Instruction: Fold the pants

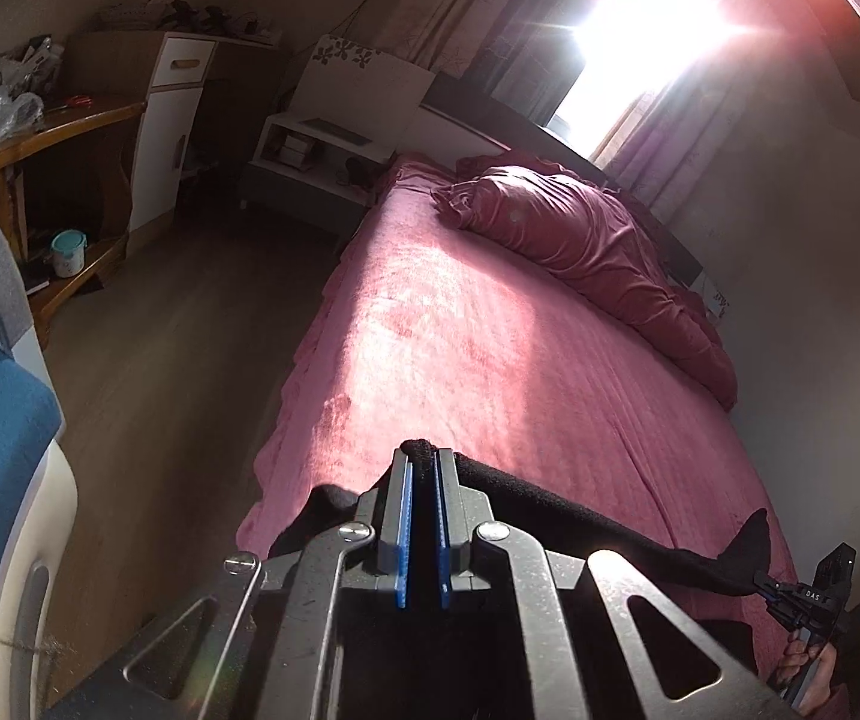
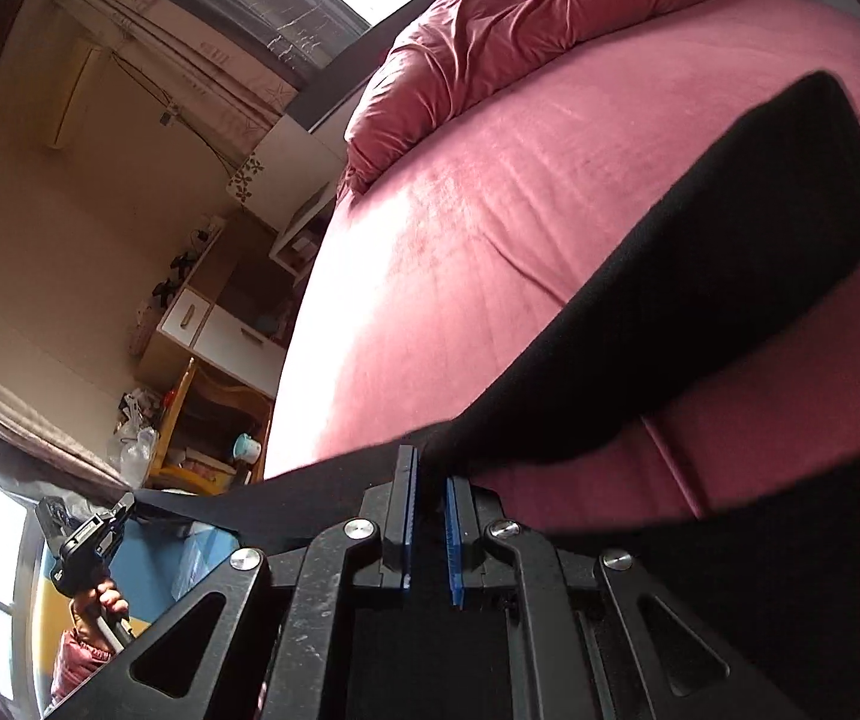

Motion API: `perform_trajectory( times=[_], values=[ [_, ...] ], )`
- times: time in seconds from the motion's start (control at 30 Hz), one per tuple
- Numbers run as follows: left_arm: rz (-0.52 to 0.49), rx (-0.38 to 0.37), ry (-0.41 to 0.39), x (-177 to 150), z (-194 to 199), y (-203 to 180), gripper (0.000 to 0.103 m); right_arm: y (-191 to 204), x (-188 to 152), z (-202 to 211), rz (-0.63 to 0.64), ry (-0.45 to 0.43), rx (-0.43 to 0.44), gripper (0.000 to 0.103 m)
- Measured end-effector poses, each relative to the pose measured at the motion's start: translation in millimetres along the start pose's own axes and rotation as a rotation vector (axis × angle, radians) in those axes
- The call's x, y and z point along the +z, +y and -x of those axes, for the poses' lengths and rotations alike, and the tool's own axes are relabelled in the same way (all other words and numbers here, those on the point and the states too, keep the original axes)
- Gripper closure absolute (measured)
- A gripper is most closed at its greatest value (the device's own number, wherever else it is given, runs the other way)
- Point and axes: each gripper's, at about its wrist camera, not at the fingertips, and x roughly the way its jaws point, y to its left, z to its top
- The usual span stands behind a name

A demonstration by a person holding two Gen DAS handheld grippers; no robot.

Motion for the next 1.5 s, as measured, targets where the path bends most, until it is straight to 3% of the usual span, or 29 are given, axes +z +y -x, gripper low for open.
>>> perform_trajectory(
  times=[0.2, 0.37, 0.43, 0.5, 0.53, 0.7, 0.83, 0.87, 0.93, 0.97, 1.1, 1.17, 1.2, 1.23, 1.37, 1.5],
  values=[
    [0.105, 0.05, 0.094, -74, 10, 44, 0.097, -27, -69, -16, -0.027, 0.1, -0.07, 0.096],
    [0.158, 0.112, 0.21, -121, -8, 65, 0.096, -51, -99, -34, -0.049, 0.156, -0.141, 0.096],
    [0.201, 0.128, 0.23, -130, -10, 72, 0.095, -58, -104, -42, -0.058, 0.165, -0.162, 0.096],
    [0.264, 0.104, 0.233, -135, -8, 78, 0.086, -63, -108, -48, -0.065, 0.162, -0.175, 0.096],
    [0.305, 0.097, 0.234, -137, -5, 83, 0.076, -63, -107, -51, -0.069, 0.162, -0.18, 0.096],
    [0.481, 0.05, 0.22, -146, 12, 102, 0.068, -70, -109, -59, -0.085, 0.169, -0.19, 0.095],
    [0.512, 0.038, 0.231, -157, 13, 97, 0.064, -72, -109, -62, -0.115, 0.17, -0.177, 0.092],
    [0.519, 0.036, 0.228, -158, 15, 97, 0.064, -75, -108, -62, -0.126, 0.167, -0.17, 0.088],
    [0.522, 0.042, 0.224, -161, 14, 94, 0.064, -78, -108, -64, -0.154, 0.154, -0.151, 0.068],
    [0.519, 0.06, 0.231, -162, 13, 95, 0.064, -80, -107, -64, -0.161, 0.149, -0.147, 0.068],
    [0.546, 0.115, 0.247, -168, 7, 97, 0.064, -76, -104, -70, -0.155, 0.144, -0.165, 0.068],
    [0.568, 0.114, 0.258, -170, 5, 97, 0.066, -69, -102, -70, -0.144, 0.142, -0.174, 0.074],
    [0.566, 0.118, 0.266, -169, 2, 96, 0.066, -68, -101, -70, -0.14, 0.143, -0.182, 0.083],
    [0.555, 0.131, 0.264, -168, 1, 96, 0.072, -67, -100, -71, -0.137, 0.143, -0.189, 0.09],
    [0.482, 0.157, 0.243, -159, -2, 90, 0.094, -61, -96, -66, -0.131, 0.126, -0.186, 0.095],
    [0.459, 0.161, 0.214, -147, 4, 90, 0.096, -50, -91, -40, -0.098, 0.085, -0.16, 0.096]
  ],
)
